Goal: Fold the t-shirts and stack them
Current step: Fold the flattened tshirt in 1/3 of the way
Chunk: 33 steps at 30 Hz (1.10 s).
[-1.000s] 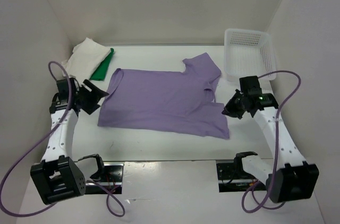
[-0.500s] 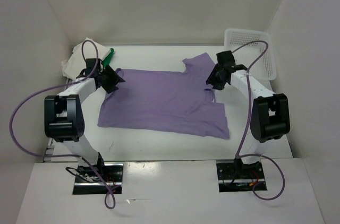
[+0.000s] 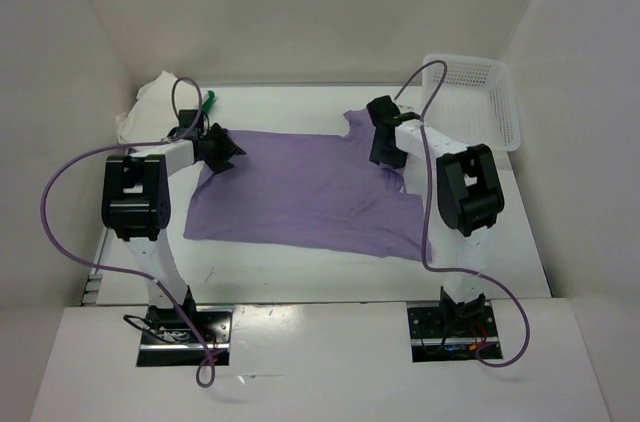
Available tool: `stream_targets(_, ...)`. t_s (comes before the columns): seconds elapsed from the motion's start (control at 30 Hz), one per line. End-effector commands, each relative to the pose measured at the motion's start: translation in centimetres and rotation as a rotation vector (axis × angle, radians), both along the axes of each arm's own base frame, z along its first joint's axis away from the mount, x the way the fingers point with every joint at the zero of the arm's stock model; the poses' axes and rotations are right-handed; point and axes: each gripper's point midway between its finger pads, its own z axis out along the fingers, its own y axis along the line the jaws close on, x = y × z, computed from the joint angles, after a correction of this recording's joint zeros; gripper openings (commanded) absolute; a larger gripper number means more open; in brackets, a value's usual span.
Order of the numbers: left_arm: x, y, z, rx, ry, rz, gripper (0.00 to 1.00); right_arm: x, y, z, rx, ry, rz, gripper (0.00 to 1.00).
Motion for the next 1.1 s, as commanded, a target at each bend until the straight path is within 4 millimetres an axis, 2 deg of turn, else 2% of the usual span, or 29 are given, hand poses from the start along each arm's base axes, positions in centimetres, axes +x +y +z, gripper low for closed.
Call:
stream_targets(0.0, 0.3, 3.0, -1.0, 0.029, -0.007, 0.059, 0.62, 1.3, -1.7, 2.2, -0.113, -0.045, -0.029, 0.53)
stream_targets(0.1, 0.0, 4.4, -1.5, 0.022, 0.004, 0.097, 0.62, 1.0, -2.8, 1.9, -0.169, -0.029, -0.048, 0.42)
stream_targets(0.13, 0.0, 5.4, -1.5, 0.015, 0.007, 0.128, 0.62, 1.0, -3.0, 1.9, -0.178, -0.032, -0.053, 0.39)
stream_targets(0.17, 0.0, 5.9, -1.5, 0.015, 0.007, 0.139, 0.61, 1.0, -3.3, 2.1, -0.197, -0.038, -0.061, 0.32)
stream_targets(0.2, -0.4, 6.3, -2.2, 0.013, 0.027, 0.149, 0.61, 1.1, -3.5, 2.1, -0.206, -0.041, -0.066, 0.29)
stream_targets(0.3, -0.7, 7.7, -2.5, 0.027, 0.037, 0.174, 0.61, 0.6, -4.3, 1.8, -0.218, -0.026, -0.087, 0.14)
stream_targets(0.33, -0.9, 8.5, -2.6, 0.035, 0.048, 0.195, 0.61, 0.5, -5.6, 2.1, -0.227, -0.027, -0.118, 0.11)
stream_targets(0.4, -1.4, 9.7, -2.8, 0.05, 0.052, 0.218, 0.61, 0.1, -6.9, 1.9, -0.231, -0.016, -0.141, 0.06)
stream_targets(0.43, -1.4, 10.5, -2.4, 0.058, 0.045, 0.238, 0.61, -0.2, -8.2, 2.2, -0.229, -0.02, -0.169, 0.06)
stream_targets(0.47, -1.9, 10.3, -2.9, 0.056, 0.06, 0.238, 0.61, -0.4, -8.8, 2.4, -0.223, -0.023, -0.194, 0.06)
stream_targets(0.5, -1.8, 11.3, -2.5, 0.069, 0.05, 0.263, 0.61, -0.5, -9.2, 2.4, -0.209, -0.027, -0.203, 0.06)
stream_targets(0.53, -2.1, 11.4, -2.3, 0.071, 0.05, 0.276, 0.61, -1.2, -10.2, 2.5, -0.21, -0.021, -0.222, 0.06)
stream_targets(0.57, -2.6, 12.0, -2.0, 0.08, 0.053, 0.295, 0.61, -0.9, -10.3, 2.7, -0.211, -0.046, -0.229, 0.1)
stream_targets(0.6, -2.5, 12.0, -1.4, 0.082, 0.04, 0.296, 0.61, -1.3, -10.6, 2.4, -0.195, -0.041, -0.234, 0.25)
stream_targets(0.63, -2.8, 11.9, -1.1, 0.074, 0.038, 0.307, 0.61, -1.0, -10.3, 2.8, -0.175, -0.056, -0.229, 0.31)
stream_targets(0.67, -3.0, 11.8, -0.1, 0.066, 0.02, 0.319, 0.65, -1.0, -10.0, 3.1, -0.16, -0.062, -0.224, 0.35)
stream_targets(0.73, -3.1, 11.7, 1.3, 0.055, -0.013, 0.339, 0.66, -0.5, -10.0, 3.9, -0.156, -0.074, -0.225, 0.45)
stream_targets(0.77, -2.8, 11.8, 3.4, 0.052, -0.073, 0.35, 0.68, -0.3, -9.2, 4.8, -0.14, -0.089, -0.209, 0.48)
stream_targets(0.8, -3.3, 11.4, 3.6, 0.042, -0.076, 0.341, 0.69, 0.0, -8.4, 5.8, -0.121, -0.11, -0.194, 0.54)
stream_targets(0.83, -3.2, 11.4, 4.6, 0.037, -0.098, 0.349, 0.69, 0.1, -8.4, 6.6, -0.116, -0.124, -0.195, 0.54)
stream_targets(0.87, -3.1, 11.4, 6.2, 0.04, -0.137, 0.349, 0.69, 0.2, -7.6, 8.0, -0.094, -0.15, -0.178, 0.54)
stream_targets(0.9, -3.1, 11.4, 6.9, 0.042, -0.153, 0.35, 0.69, 0.3, -6.8, 9.0, -0.074, -0.173, -0.16, 0.54)
stream_targets(0.93, -3.0, 11.4, 7.5, 0.044, -0.174, 0.35, 0.69, 0.2, -6.0, 9.4, -0.042, -0.173, -0.122, 0.42)
stream_targets(1.0, -2.9, 10.6, 7.7, 0.026, -0.176, 0.322, 0.68, 0.4, -4.4, 9.9, 0.013, -0.189, -0.081, 0.3)
stream_targets(1.03, -2.9, 9.9, 7.7, 0.017, -0.177, 0.303, 0.68, 0.1, -3.2, 8.7, 0.064, -0.148, -0.047, 0.15)
stream_targets(1.07, -2.9, 9.0, 7.8, -0.002, -0.179, 0.274, 0.66, -0.3, -2.8, 7.6, 0.081, -0.115, -0.023, 0.12)
